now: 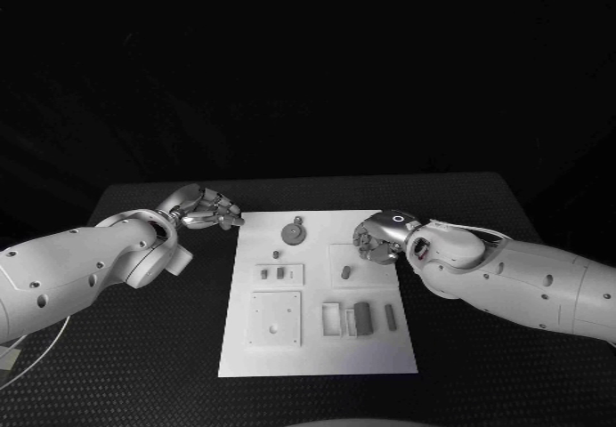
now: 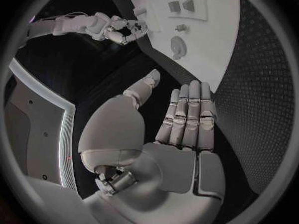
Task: Assemble the parts on the task board
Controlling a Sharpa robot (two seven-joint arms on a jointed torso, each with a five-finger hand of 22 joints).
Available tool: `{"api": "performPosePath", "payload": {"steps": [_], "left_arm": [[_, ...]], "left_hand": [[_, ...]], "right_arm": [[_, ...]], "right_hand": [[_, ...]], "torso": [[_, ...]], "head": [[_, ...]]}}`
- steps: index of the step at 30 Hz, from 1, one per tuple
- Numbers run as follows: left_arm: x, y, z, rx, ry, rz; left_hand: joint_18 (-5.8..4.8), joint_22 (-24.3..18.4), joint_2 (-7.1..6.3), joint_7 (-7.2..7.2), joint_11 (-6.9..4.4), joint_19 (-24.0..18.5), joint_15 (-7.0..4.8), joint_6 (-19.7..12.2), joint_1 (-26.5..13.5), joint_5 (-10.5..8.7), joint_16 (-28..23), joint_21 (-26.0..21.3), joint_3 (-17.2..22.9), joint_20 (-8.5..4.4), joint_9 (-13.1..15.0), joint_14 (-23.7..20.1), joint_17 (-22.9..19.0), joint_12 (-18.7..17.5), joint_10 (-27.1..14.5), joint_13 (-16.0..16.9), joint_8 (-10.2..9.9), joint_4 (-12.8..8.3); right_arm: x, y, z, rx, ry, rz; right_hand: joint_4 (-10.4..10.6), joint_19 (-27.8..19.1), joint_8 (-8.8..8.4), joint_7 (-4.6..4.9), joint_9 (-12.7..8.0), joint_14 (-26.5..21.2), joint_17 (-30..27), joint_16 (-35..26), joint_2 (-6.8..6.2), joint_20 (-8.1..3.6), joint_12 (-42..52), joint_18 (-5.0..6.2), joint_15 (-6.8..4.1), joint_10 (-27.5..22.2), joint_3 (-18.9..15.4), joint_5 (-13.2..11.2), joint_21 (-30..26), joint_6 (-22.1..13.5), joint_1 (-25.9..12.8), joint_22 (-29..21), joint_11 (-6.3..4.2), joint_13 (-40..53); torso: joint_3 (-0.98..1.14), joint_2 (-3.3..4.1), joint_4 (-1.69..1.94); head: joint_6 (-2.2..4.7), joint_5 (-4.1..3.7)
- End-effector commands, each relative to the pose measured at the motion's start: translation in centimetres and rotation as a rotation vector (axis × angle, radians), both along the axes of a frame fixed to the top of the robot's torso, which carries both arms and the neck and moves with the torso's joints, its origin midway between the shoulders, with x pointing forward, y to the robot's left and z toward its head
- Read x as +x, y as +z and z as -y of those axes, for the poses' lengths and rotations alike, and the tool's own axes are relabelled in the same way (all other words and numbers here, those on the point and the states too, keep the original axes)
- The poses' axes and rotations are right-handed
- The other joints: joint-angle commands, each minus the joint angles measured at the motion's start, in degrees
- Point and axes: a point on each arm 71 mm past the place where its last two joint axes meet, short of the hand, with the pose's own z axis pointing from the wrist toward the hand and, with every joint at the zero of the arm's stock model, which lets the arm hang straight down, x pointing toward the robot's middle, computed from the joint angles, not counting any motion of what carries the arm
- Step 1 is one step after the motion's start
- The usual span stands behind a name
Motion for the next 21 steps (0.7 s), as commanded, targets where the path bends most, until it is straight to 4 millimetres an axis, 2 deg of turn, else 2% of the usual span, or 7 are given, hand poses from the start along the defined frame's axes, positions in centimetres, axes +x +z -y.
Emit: {"api": "performPosePath", "payload": {"steps": [1, 3, 4, 5, 7, 11, 21], "left_arm": [[-0.01, 0.05, 0.20, -0.009, -0.009, -0.007], [-0.01, 0.04, 0.19, -0.008, -0.009, -0.009], [-0.01, 0.03, 0.19, -0.008, -0.009, -0.010], [-0.02, 0.02, 0.19, -0.008, -0.010, -0.011], [-0.03, 0.00, 0.18, -0.007, -0.012, -0.015], [-0.02, -0.01, 0.13, -0.006, -0.010, -0.016], [-0.03, -0.04, 0.10, -0.002, -0.011, -0.019]], "left_hand": [[0.18, -0.1, 0.34, 0.38, 0.18, 0.5, -0.04, -0.2, -0.1, -0.21, -0.3, 0.1, -0.3, 0.03, 0.1, 0.4, 0.1, 0.0, -0.1, -0.1, 0.3, 0.0], [0.18, -0.1, 0.37, 0.39, 0.18, 0.5, -0.06, -0.2, -0.1, -0.21, -0.3, 0.1, -0.3, 0.02, 0.1, 0.5, 0.1, 0.0, -0.1, -0.1, 0.3, 0.0], [0.18, -0.1, 0.36, 0.39, 0.17, 0.6, -0.07, -0.2, -0.1, -0.21, -0.3, 0.1, -0.3, 0.01, 0.1, 0.5, 0.2, 0.0, -0.1, -0.1, 0.3, 0.0], [0.19, -0.2, 0.36, 0.39, 0.18, 0.6, -0.10, -0.2, -0.1, -0.20, -0.4, 0.1, -0.3, -0.02, 0.1, 0.6, 0.2, 0.0, -0.1, -0.2, 0.3, 0.0], [0.20, -0.2, 0.37, 0.39, 0.18, 0.7, -0.13, -0.2, -0.1, -0.21, -0.4, 0.1, -0.3, -0.05, 0.1, 0.7, 0.3, 0.0, -0.1, -0.2, 0.3, 0.0], [0.21, -0.3, 0.47, 0.39, 0.19, 0.8, -0.20, -0.2, 0.0, -0.19, -0.5, 0.2, -0.2, -0.10, 0.1, 0.8, 0.4, 0.0, -0.1, -0.3, 0.3, 0.0], [0.21, -0.5, 0.43, 0.39, 0.23, 1.1, -0.29, -0.2, 0.1, -0.19, -0.5, 0.2, -0.2, -0.18, 0.0, 1.1, 0.7, -0.1, -0.2, -0.4, 0.3, 0.0]], "right_arm": [[-0.22, -0.41, -0.46, -0.020, 0.017, -0.014], [-0.25, -0.56, -0.52, -0.031, 0.020, -0.022], [-0.26, -0.60, -0.53, -0.035, 0.018, -0.023], [-0.26, -0.66, -0.51, -0.040, 0.018, -0.023], [-0.26, -0.77, -0.44, -0.046, 0.015, -0.028], [-0.24, -0.93, -0.33, -0.060, 0.011, -0.028], [-0.44, -1.30, -0.43, -0.083, 0.018, -0.033]], "right_hand": [[0.0, -0.3, 0.09, 0.00, -0.1, -0.2, 0.1, -0.1, 0.71, 0.05, 0.3, 3.05, 0.32, -2.6, 0.2, 0.1, -0.3, 0.4, 0.2, 0.9, 2.86, -0.3], [0.5, -0.3, 0.31, -0.13, -0.1, -0.3, 0.1, -0.1, 0.34, 0.18, 0.4, 2.98, 0.26, -2.0, 1.9, 0.2, -0.4, 1.0, 1.1, 0.9, 2.76, -0.7], [3.0, 0.0, 0.41, -0.14, -0.2, -0.2, 0.0, -0.2, -2.68, 0.68, 0.5, 2.89, 0.34, -1.3, 9.7, 0.0, -0.8, 1.5, 2.1, 0.5, 2.58, -1.2], [4.6, 0.6, 0.45, -0.35, -0.4, 0.2, -0.1, -0.1, -3.18, 0.65, 0.4, 3.05, 0.17, -0.8, 15.5, 0.5, -0.5, 1.9, 1.6, 0.7, 2.50, -1.7], [4.0, 0.9, 0.65, -0.43, -0.4, 0.5, 0.0, 0.0, -3.16, 0.45, 0.4, 3.05, 0.03, -0.4, 17.6, 0.1, 0.0, 2.2, -0.2, 1.1, 2.53, -2.3], [2.9, 1.2, 1.17, -0.69, -0.3, 0.9, -0.1, 0.0, -3.41, 0.12, 0.6, 3.05, -0.20, 0.7, 19.5, 0.1, 0.5, 2.8, -2.4, 1.1, 2.31, -2.9], [2.4, 1.5, 1.61, -0.93, -0.2, 1.1, -0.1, 0.0, -4.80, -0.10, 0.7, 3.05, -0.41, 1.5, 20.2, 0.1, 0.7, 3.3, -3.6, 1.1, 2.09, -3.4]], "torso": [[0.03, 0.00, 0.01], [0.02, -0.01, 0.03], [0.02, -0.01, 0.03], [0.02, -0.01, 0.03], [0.01, -0.01, 0.03], [-0.01, -0.02, 0.01], [-0.01, -0.01, 0.01]], "head": [[-0.04, -0.02], [-0.05, -0.04], [-0.05, -0.04], [-0.05, -0.04], [-0.09, -0.09], [-0.17, -0.14], [-0.36, -0.23]]}}
